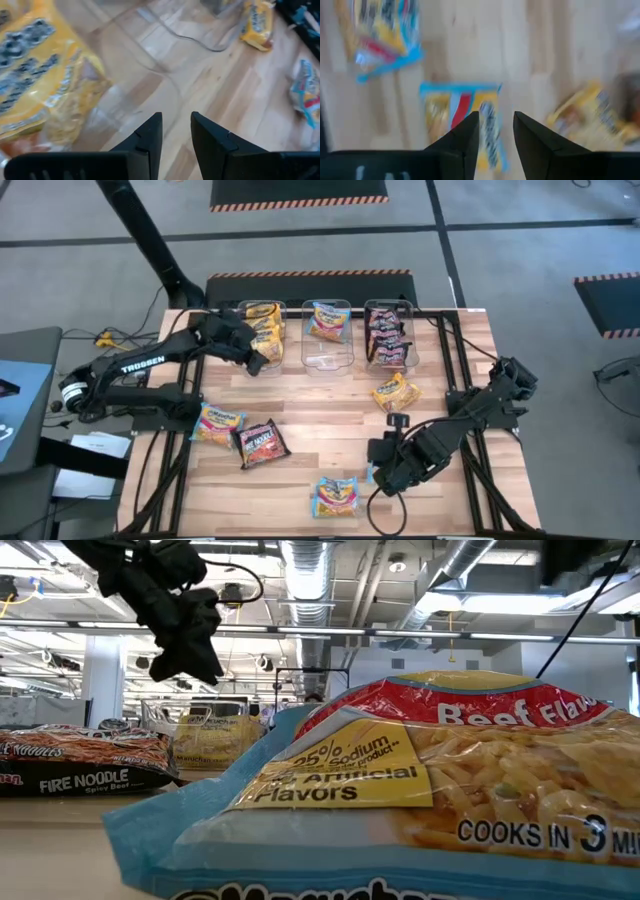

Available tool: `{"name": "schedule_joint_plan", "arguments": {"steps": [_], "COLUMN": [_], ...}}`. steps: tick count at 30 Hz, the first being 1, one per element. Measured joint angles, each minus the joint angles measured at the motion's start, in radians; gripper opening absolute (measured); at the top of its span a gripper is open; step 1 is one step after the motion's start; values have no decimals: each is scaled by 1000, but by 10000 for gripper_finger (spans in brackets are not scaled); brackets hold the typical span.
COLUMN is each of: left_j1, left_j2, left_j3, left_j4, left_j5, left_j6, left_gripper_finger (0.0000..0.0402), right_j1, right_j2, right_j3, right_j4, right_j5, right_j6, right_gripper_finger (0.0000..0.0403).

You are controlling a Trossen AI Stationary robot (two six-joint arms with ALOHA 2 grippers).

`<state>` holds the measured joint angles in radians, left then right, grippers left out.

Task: Sort Maruchan noodles
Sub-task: Put the blue noodle pack into the middle transparent bin

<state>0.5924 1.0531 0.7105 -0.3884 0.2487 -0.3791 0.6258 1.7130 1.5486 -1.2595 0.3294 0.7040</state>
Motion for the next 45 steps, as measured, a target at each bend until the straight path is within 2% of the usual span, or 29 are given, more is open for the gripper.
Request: {"name": "schedule_joint_plan", "arguments": {"steps": [5, 12, 23, 32, 45], "left_j1": [-58, -137, -228, -255, -258], "left_j2": [0, 0, 0, 0, 0], "left_j3": [0, -1, -2, -2, -2], "left_j4": [28, 68, 162, 172, 170], "left_j5": [0, 0, -3, -53, -73], "left_j6": [-35, -75, -104, -105, -105], "left_gripper_finger": [88, 88, 88, 88, 88], "right_j1": [0, 13, 40, 28, -1], "right_j2": [0, -1, -1, 0, 3], "right_j3": [0, -72, -264, -401, -504], "right_j4": [-69, -62, 184, 364, 461], "right_j5": [-171, -321, -334, -331, -327], "right_j6": [14, 0, -54, -52, 62], "right_gripper_finger": [163, 178, 176, 176, 168]}}
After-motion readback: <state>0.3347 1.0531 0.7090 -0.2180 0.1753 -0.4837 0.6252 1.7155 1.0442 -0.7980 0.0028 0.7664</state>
